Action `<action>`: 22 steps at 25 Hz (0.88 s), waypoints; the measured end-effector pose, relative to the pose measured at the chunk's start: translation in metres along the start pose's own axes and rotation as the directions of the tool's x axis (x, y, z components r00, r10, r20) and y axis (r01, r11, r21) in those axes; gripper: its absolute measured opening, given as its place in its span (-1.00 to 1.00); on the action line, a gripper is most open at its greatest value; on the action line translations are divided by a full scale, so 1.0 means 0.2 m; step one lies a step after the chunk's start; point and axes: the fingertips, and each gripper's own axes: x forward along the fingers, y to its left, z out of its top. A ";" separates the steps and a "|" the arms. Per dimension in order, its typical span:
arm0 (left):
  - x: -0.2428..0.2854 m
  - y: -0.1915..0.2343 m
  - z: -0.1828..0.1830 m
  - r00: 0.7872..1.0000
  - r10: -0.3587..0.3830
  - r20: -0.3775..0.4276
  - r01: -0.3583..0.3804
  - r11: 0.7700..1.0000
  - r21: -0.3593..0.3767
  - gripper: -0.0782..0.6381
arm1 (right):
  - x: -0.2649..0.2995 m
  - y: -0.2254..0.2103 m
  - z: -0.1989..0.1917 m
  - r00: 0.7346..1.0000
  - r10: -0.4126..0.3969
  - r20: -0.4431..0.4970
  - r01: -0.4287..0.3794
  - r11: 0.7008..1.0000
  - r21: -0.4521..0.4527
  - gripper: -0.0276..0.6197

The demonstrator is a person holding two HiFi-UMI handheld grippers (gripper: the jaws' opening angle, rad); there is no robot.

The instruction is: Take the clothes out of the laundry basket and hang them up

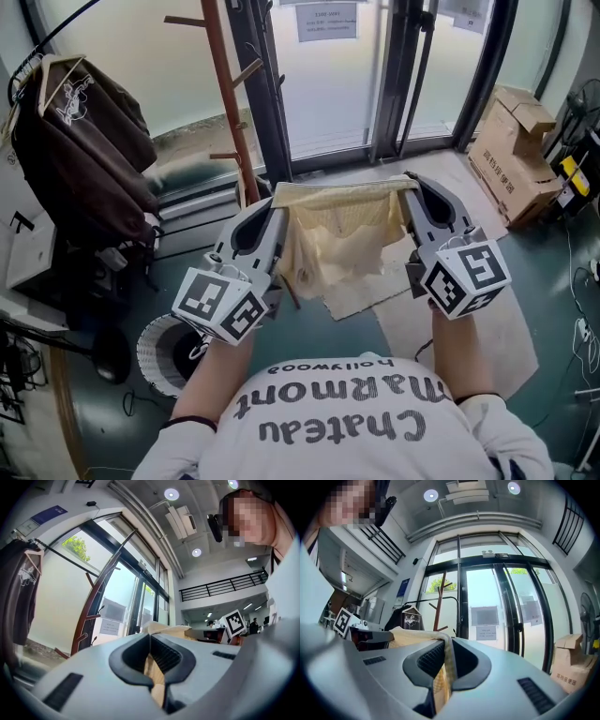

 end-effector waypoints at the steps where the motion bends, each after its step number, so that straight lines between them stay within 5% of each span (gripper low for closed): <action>1: 0.04 0.02 -0.01 1.000 0.006 -0.001 -0.006 1.000 -0.004 -0.75 | 0.04 -0.03 -0.02 1.000 0.005 -0.004 -0.005 1.000 0.005 -0.78; 6: 0.24 0.12 -0.04 0.997 0.071 0.002 -0.071 0.996 0.056 -0.75 | 0.24 -0.21 -0.07 0.998 0.067 -0.006 -0.067 0.998 0.020 -0.78; 11: 0.49 0.27 -0.05 0.974 0.212 0.080 -0.216 0.976 0.034 -0.75 | 0.52 -0.40 -0.11 0.974 0.225 0.006 -0.225 0.974 0.034 -0.78; 22: 0.67 0.45 0.00 0.806 0.535 0.255 -0.568 0.819 0.079 -0.75 | 1.08 -0.54 -0.10 0.820 0.570 0.053 -0.572 0.819 0.038 -0.78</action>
